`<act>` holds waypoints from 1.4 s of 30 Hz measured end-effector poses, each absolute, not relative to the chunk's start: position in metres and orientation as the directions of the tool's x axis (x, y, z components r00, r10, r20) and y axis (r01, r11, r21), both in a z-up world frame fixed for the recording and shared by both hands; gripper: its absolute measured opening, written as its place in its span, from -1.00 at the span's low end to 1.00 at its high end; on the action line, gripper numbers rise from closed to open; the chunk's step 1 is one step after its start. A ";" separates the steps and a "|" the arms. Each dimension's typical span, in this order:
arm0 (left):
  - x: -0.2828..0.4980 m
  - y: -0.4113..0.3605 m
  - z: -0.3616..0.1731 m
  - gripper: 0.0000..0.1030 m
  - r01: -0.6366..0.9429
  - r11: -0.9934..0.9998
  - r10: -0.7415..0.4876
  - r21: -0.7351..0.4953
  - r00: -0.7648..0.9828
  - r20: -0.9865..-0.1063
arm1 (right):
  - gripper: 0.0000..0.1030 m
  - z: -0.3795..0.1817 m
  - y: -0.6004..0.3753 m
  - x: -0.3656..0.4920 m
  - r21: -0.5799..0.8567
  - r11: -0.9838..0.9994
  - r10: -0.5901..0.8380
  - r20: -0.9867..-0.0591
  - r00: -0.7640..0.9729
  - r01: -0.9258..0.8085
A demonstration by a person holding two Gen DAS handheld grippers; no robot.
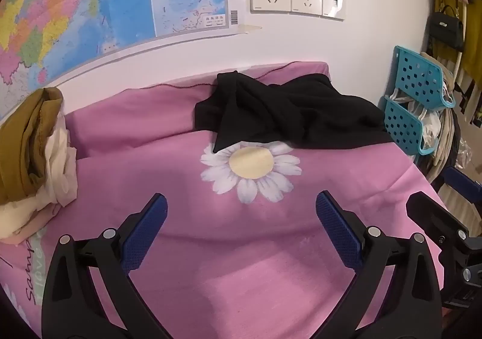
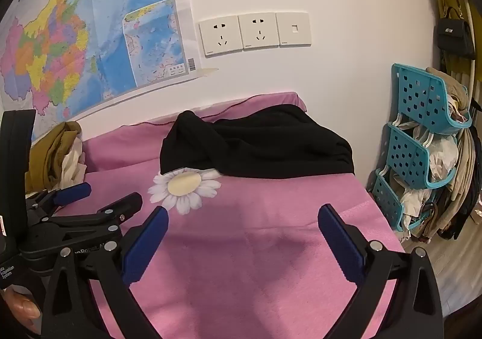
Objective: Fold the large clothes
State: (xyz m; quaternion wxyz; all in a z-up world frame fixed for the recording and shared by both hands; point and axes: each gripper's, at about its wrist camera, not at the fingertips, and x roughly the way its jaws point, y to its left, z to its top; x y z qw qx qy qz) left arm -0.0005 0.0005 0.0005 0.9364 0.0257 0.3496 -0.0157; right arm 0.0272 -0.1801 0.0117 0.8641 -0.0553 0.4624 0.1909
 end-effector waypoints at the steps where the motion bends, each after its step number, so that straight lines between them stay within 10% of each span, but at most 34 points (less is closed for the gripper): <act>1: -0.001 0.000 0.001 0.89 0.049 0.998 -0.013 0.036 0.755 -0.655 | 0.88 0.012 -0.180 0.027 0.083 0.922 0.279 -0.821 0.498 -0.379; 42: 0.000 -0.007 -0.002 0.89 0.049 0.999 -0.030 0.010 0.748 -0.663 | 0.88 0.011 -0.186 0.030 0.084 0.926 0.273 -0.822 0.499 -0.369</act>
